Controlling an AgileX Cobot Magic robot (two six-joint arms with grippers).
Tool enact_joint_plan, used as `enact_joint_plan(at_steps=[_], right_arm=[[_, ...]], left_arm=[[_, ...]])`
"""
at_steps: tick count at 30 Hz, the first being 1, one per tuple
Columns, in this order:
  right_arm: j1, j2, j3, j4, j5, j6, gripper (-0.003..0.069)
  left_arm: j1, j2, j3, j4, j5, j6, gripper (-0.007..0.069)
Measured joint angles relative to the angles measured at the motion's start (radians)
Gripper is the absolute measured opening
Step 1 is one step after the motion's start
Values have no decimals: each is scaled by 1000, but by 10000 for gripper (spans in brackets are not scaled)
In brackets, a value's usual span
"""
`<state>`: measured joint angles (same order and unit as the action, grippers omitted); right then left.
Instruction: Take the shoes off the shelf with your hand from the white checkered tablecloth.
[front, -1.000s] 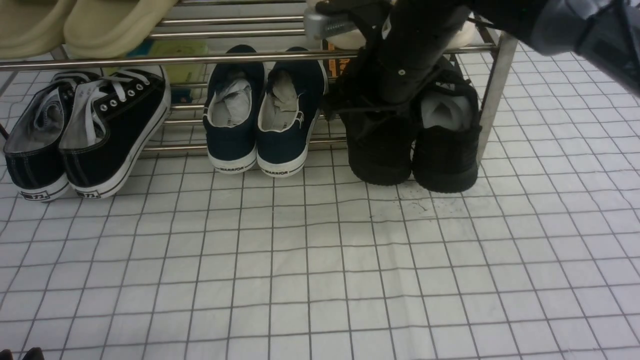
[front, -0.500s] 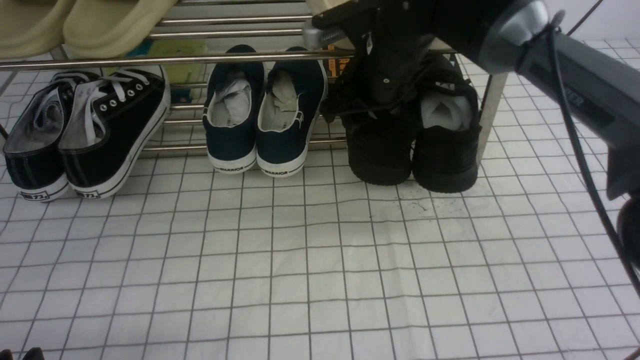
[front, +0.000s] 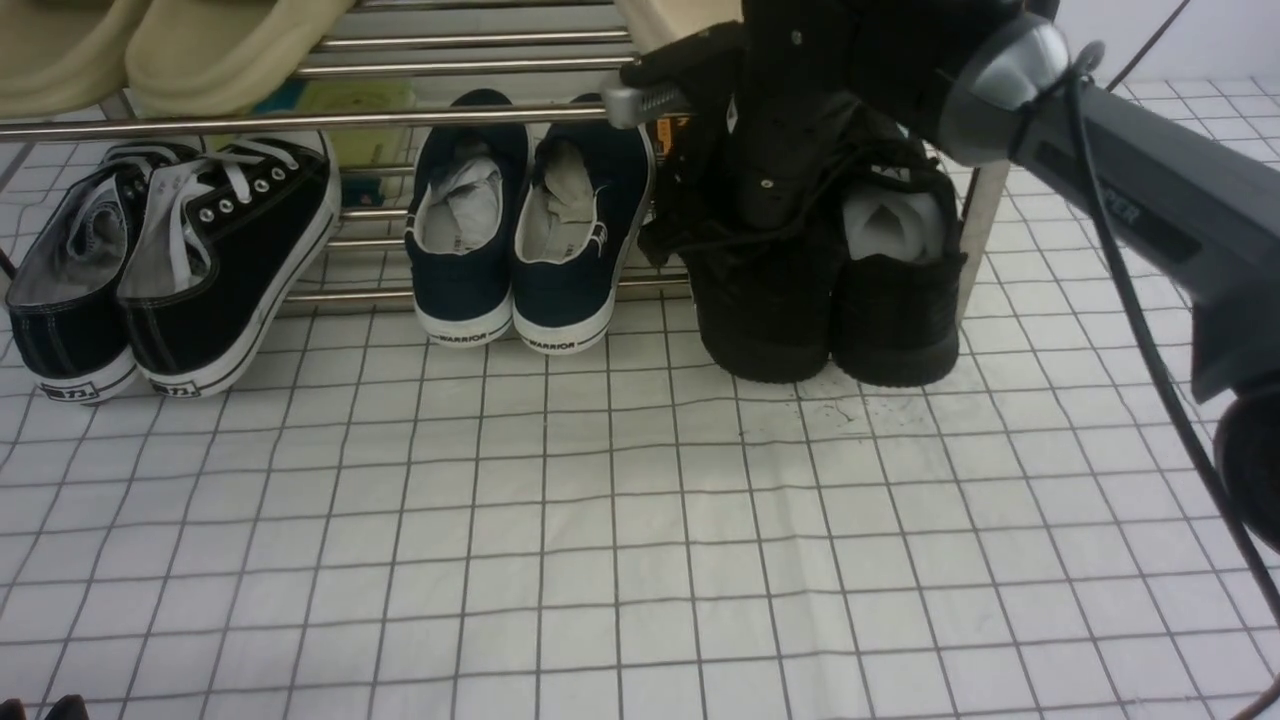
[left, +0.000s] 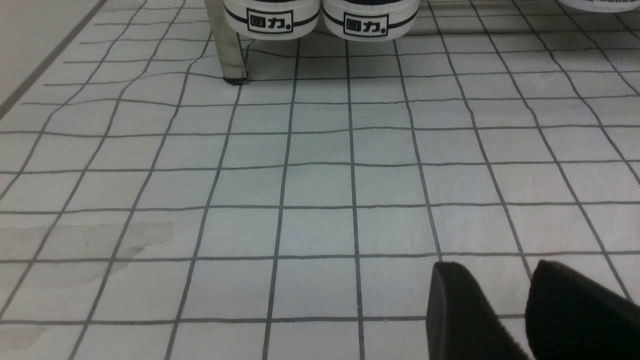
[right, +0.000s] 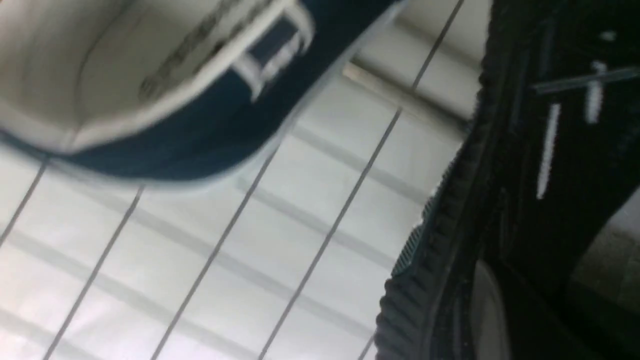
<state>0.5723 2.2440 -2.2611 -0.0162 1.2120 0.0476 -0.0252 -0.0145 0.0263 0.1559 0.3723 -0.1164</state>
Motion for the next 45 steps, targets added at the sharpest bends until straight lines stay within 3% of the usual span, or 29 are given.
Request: enact_joint_plan(at_steps=[16, 23, 31, 36, 45], right_arm=[[80, -230, 43, 81, 55, 0, 12], [108, -398, 269, 90, 54, 25, 13], [211, -574, 557, 89, 54, 138, 13], [262, -566, 695, 38, 38, 228, 13], [260, -487, 710, -171, -122, 403, 17]], left_arm=[[0, 0, 0, 0, 0, 0, 239], [0, 0, 0, 0, 0, 0, 239], [0, 0, 0, 0, 0, 0, 239], [0, 0, 0, 0, 0, 0, 239], [0, 0, 0, 0, 0, 0, 239]])
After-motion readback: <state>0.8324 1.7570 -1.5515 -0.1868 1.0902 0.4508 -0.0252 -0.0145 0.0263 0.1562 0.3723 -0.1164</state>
